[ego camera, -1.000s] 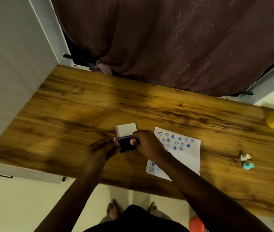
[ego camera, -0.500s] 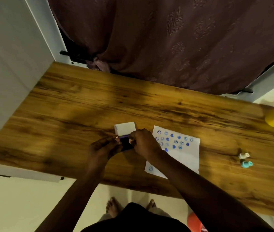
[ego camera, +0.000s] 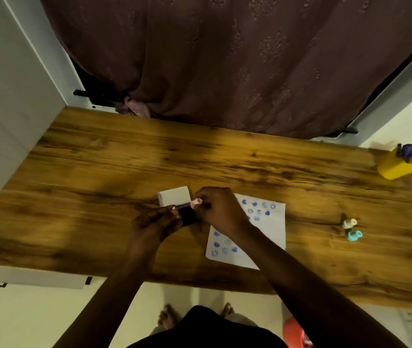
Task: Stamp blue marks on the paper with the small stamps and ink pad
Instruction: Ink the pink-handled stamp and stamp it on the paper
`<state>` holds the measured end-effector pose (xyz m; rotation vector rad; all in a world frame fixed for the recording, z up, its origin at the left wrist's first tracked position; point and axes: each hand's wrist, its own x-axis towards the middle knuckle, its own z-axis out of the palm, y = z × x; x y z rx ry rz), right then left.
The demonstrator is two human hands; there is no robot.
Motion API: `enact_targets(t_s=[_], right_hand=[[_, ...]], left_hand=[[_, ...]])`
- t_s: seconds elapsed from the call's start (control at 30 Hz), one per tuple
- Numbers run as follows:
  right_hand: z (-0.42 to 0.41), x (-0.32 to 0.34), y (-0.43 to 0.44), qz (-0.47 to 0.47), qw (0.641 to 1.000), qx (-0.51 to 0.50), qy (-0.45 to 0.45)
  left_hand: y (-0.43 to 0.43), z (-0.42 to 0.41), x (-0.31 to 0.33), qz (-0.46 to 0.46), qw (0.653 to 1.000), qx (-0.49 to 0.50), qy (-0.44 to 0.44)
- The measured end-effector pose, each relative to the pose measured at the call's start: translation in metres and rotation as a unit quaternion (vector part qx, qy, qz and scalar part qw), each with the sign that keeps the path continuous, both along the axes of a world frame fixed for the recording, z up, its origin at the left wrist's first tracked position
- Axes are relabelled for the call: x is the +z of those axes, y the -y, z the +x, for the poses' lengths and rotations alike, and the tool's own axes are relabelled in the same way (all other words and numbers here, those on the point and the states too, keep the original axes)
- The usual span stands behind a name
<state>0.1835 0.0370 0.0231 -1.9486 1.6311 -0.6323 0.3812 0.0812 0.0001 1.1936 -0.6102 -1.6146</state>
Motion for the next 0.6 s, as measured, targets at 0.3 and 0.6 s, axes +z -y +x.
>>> enact_targets(t_s=[0.3,0.6], right_hand=[[-0.122,-0.012,-0.039,0.007,0.977,-0.201,-0.075],[-0.150,-0.031,-0.059,0.050,0.968,-0.214,-0.122]], left_hand=[[0.000,-0.046,-0.002,-0.012,0.999,-0.037,0.002],[0.001,-0.078,-0.007,-0.019,0.995,-0.090,0.040]])
